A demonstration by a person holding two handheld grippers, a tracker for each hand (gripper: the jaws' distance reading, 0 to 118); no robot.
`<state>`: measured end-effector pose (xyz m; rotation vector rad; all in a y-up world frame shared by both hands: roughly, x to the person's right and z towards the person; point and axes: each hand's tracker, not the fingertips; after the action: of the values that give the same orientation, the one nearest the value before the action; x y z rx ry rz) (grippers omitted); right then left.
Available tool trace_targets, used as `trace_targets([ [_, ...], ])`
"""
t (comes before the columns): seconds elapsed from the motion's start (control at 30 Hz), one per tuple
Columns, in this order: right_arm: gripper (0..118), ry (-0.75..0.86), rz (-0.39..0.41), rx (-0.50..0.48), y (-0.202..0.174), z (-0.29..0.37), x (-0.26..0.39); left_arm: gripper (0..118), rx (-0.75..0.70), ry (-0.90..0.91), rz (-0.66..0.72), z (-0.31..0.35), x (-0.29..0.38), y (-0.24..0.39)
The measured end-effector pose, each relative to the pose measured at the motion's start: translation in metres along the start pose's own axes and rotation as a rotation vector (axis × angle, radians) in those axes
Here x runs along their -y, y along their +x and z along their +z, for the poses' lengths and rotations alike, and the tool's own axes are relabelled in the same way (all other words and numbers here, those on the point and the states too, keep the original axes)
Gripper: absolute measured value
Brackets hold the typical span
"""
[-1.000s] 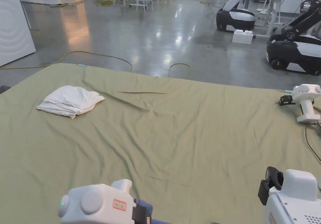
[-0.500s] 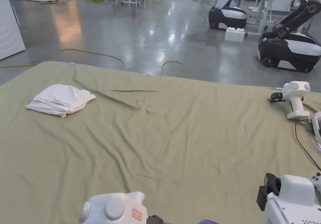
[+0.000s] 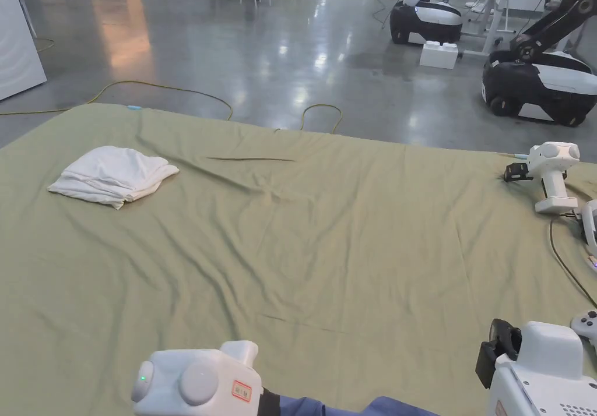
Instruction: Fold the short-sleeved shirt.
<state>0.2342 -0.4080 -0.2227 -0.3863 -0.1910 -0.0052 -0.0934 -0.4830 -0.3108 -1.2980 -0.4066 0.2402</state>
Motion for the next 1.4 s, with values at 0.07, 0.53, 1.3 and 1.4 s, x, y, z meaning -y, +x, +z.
trace_targets([
  [0.07, 0, -0.004, 0.005, 0.0, -0.001, 0.0, 0.001, 13, 0.024, -0.023, -0.01, -0.017, 0.003, 0.005],
  [0.53, 0, 0.015, 0.013, -0.008, -0.004, 0.005, 0.001, 13, 0.115, -0.027, -0.039, -0.032, 0.024, 0.011],
  [1.3, 0, 0.254, -0.014, -0.005, -0.007, 0.035, -0.041, 69, 0.416, 0.132, 0.251, 0.008, 0.037, -0.195],
  [1.4, 0, 0.246, -0.012, 0.0, -0.008, 0.035, -0.039, 69, 0.534, 0.145, 0.292, -0.003, 0.038, -0.199],
])
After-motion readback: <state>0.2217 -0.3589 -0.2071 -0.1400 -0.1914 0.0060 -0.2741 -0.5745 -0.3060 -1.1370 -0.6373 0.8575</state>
